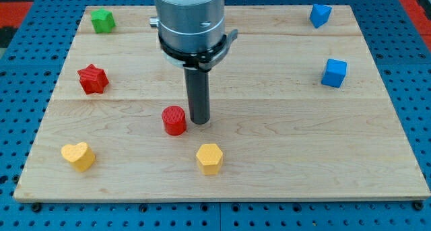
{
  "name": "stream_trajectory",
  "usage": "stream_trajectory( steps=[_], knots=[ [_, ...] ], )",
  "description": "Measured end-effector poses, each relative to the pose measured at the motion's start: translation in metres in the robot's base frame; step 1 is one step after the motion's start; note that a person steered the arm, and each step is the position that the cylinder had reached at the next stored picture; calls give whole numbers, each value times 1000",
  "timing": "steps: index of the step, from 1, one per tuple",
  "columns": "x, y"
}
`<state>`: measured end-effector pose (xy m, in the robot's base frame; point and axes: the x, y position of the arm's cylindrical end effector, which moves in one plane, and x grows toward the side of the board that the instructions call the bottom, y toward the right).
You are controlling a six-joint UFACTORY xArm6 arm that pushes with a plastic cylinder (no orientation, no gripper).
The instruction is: Push the red circle slightly towards left
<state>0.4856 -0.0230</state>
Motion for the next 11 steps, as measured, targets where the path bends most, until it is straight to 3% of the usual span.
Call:
stream_trajectory(
  steps=[4,7,9,11],
  knots=[
    [22,9],
    [21,-39],
    [8,-3],
    [2,-13]
  ],
)
